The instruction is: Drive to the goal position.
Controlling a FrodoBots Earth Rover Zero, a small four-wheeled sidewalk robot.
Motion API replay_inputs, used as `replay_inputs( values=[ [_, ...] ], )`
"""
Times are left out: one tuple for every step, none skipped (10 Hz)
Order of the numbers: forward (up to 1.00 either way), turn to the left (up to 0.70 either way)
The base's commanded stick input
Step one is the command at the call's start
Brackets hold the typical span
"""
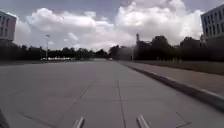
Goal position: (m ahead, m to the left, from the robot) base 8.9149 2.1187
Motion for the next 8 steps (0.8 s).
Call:
replay_inputs(
  values=[
    [0.70,0.00],
    [0.70,0.00],
    [0.70,0.00],
    [0.70,0.00],
    [0.70,0.00],
    [0.70,0.00],
    [0.70,0.00],
    [0.70,0.00]
  ],
)
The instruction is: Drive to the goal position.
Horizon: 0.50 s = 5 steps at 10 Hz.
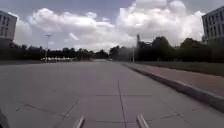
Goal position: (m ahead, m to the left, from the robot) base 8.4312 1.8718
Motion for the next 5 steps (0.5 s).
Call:
replay_inputs(
  values=[
    [0.70,0.00],
    [0.70,0.00],
    [0.70,0.00],
    [0.70,0.00],
    [0.70,0.00]
  ],
)
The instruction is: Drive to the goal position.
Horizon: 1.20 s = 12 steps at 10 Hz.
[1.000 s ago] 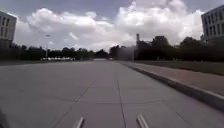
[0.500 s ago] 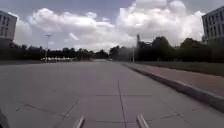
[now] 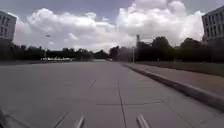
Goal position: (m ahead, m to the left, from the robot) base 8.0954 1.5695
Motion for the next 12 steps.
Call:
replay_inputs(
  values=[
    [0.70,0.00],
    [0.70,0.00],
    [0.70,0.00],
    [0.70,0.00],
    [0.70,0.00],
    [0.55,0.00],
    [0.50,0.00],
    [0.50,0.00],
    [0.52,0.00],
    [0.53,0.00],
    [0.55,0.00],
    [0.57,0.00]
  ],
)
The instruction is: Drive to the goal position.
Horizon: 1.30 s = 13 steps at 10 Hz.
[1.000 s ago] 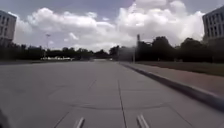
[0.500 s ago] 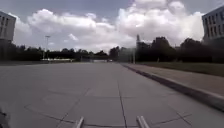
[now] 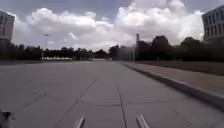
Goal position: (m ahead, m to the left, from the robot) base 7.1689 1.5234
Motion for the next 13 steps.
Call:
replay_inputs(
  values=[
    [0.57,0.00],
    [0.57,0.00],
    [0.60,0.00],
    [0.70,0.00],
    [0.70,0.00],
    [0.70,0.00],
    [0.70,0.00],
    [0.70,0.00],
    [0.70,0.00],
    [0.70,0.00],
    [0.70,0.00],
    [0.70,0.00],
    [0.70,0.00]
  ],
)
